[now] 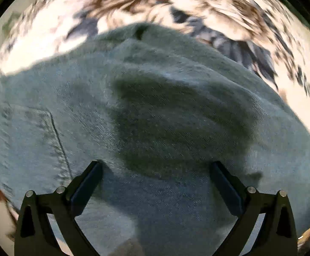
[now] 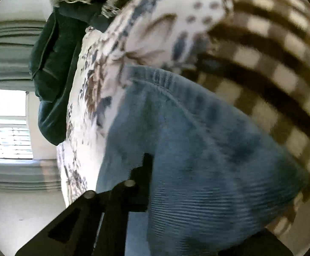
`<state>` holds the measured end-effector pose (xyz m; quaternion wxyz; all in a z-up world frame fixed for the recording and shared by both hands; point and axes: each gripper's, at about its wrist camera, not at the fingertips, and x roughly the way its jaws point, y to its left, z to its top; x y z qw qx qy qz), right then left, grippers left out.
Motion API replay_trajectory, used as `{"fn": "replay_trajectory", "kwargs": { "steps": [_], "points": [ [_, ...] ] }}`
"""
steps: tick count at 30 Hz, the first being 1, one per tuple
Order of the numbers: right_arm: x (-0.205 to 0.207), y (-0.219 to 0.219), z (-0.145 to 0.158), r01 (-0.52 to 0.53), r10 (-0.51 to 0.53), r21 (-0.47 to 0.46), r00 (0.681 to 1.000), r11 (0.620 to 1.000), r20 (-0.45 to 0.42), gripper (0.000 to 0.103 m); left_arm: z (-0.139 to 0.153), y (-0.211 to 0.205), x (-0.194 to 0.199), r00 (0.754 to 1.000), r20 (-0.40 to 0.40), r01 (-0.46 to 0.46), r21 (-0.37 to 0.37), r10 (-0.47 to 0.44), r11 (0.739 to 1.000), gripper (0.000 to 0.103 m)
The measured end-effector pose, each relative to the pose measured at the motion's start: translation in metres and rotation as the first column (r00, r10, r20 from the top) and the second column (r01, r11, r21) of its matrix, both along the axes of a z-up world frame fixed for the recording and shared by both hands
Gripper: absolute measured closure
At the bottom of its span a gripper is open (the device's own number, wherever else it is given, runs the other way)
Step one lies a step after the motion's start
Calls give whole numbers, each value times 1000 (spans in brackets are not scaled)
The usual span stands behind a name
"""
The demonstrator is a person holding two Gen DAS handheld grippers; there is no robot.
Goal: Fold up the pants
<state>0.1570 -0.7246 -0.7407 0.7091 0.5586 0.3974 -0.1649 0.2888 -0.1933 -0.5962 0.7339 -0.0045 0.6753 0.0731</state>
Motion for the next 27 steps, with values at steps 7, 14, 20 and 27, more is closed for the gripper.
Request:
{"fn": "replay_trajectory", "kwargs": {
  "steps": [7,14,20,27],
  "points": [
    [26,46,75,-31,36,-115,999,993,40,97,41,-18,-8,989,96,117,-2,-117,993,0],
    [54,143,134,-204,220,-198,974,959,61,97,76,16,-23,976,187,113,22,-115,993,0],
    [80,257,143,-372,390,-207,920,905,50,97,98,75,-40,973,217,80,17,-82,997,0],
    [96,400,105,-549,555,-197,831,813,-27,97,105,161,-67,984,181,5,-22,-1,1000,0]
  ]
}}
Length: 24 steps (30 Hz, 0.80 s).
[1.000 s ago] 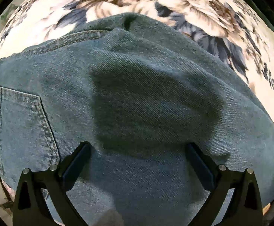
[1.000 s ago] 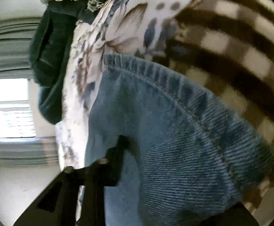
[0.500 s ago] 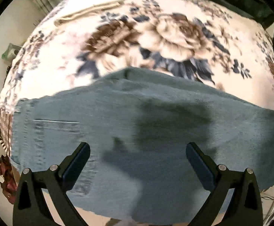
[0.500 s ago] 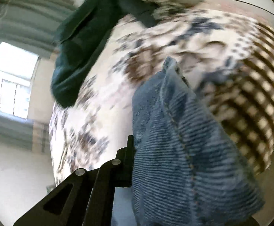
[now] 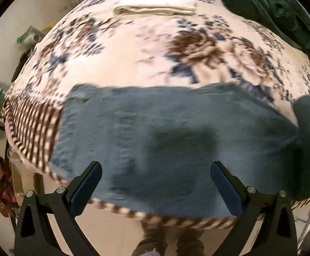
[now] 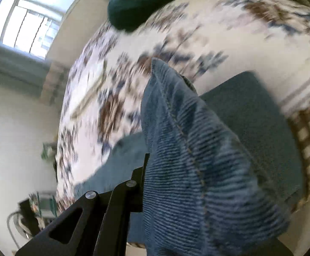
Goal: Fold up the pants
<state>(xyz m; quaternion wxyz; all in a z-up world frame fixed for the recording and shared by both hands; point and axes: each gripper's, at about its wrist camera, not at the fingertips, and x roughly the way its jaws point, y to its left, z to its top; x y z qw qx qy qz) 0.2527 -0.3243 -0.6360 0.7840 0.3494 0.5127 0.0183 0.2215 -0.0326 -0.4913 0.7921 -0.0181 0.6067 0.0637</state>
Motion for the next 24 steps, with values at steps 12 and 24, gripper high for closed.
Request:
{"fn": "replay_trajectory", "kwargs": {
  "steps": [12,24],
  "points": [
    [0,149,-61,-348,346,32,910,937,-227,28,-22,87,-30,988,-78,-138,-82,131,987,0],
    [-27,47,-25,-215,95,-294,922,931,-374,13,-12,12,14,993,-105,-83,-297,53,951,0]
  ]
}}
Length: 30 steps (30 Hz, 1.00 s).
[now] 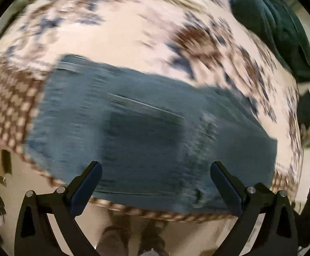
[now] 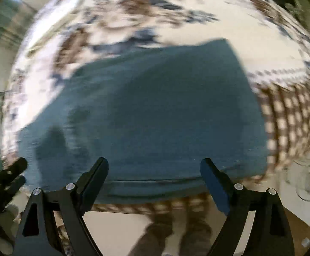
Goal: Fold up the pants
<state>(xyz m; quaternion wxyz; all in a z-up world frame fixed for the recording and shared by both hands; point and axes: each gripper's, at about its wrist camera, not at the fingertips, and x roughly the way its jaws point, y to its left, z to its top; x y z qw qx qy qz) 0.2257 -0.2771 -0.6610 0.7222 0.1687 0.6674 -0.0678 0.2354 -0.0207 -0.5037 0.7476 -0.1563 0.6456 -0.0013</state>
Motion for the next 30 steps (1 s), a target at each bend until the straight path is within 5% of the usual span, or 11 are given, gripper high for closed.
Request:
{"fn": "replay_trajectory", "kwargs": {
  "steps": [3,7,11,16,24,30],
  "points": [
    [-9,-27,-9,46,-46,5,998,999,-32,13,-17,-30,8,999,-25,45,-29,-46,999,4],
    [-20,-56,-24,90,-90,-14,995,996,-49,13,-28,-59,23,994,-1,105,-63,-105,992,34],
    [-18,-68,-35,117,-118,-40,992,992,-35,13,-32,-80,40,986,44,165,-23,-164,986,42],
    [-8,-72,-43,137,-139,-40,990,990,-39,13,-47,-102,59,966,56,251,28,-252,968,91],
    [-6,-87,-28,156,-156,-24,988,987,-16,13,-22,-90,62,955,168,240,59,-246,969,92],
    [-4,-89,-27,140,-141,-25,989,990,-35,13,-40,-79,82,974,103,201,8,-201,980,90]
  ]
}}
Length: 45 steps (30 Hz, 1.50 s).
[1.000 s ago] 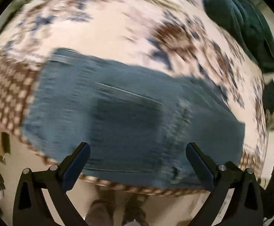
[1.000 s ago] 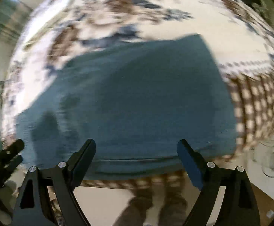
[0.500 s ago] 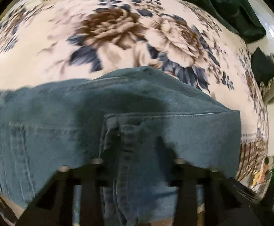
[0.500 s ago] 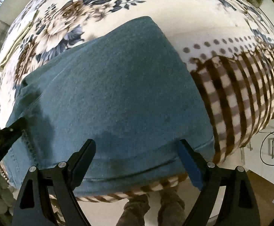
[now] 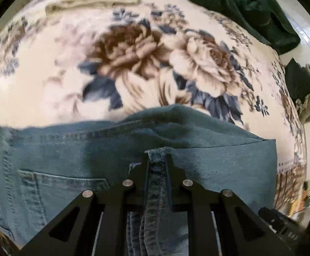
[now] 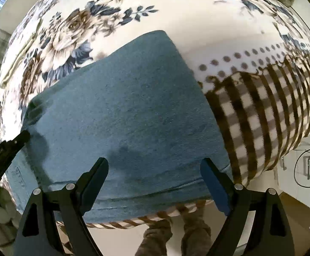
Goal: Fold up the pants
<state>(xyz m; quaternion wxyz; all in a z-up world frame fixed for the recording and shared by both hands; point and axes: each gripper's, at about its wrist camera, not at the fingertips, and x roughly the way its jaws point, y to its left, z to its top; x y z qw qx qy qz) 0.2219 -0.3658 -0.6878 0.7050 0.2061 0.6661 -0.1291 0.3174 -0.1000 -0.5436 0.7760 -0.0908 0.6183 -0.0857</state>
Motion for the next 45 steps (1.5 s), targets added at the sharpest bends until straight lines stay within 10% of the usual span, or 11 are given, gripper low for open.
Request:
{"fn": "replay_trajectory", "kwargs": {
  "steps": [6,8,13,18,22,25,30,39,45],
  "points": [
    [1,22,-2,-88,87,-40,996,995,-23,2,18,25,-22,995,-23,-96,-3,96,995,68],
    [0,33,-3,-106,105,-30,994,994,-23,2,22,42,-35,990,-34,-140,-2,140,990,33],
    [-3,49,-3,-93,93,-7,996,996,-14,2,34,123,-92,923,-57,-384,-137,380,913,29],
    [3,60,-5,-100,100,-2,994,995,-33,2,33,206,-155,743,-18,-642,-299,669,706,29],
    [20,66,-9,-85,87,58,996,995,-27,24,-9,253,-189,562,-146,-778,-427,814,461,29],
    [37,77,-14,-114,117,62,992,992,-40,44,-34,261,-192,520,-214,-800,-463,827,383,29],
    [60,91,-15,-132,134,41,990,990,-40,44,-26,260,-201,544,-208,-779,-486,813,396,29],
    [81,127,-22,-156,158,29,986,987,-60,44,-41,278,-209,492,-217,-816,-452,843,360,30],
    [80,140,-26,-152,153,22,986,988,-59,44,-51,291,-169,510,-136,-782,-483,849,393,61]
  ]
}}
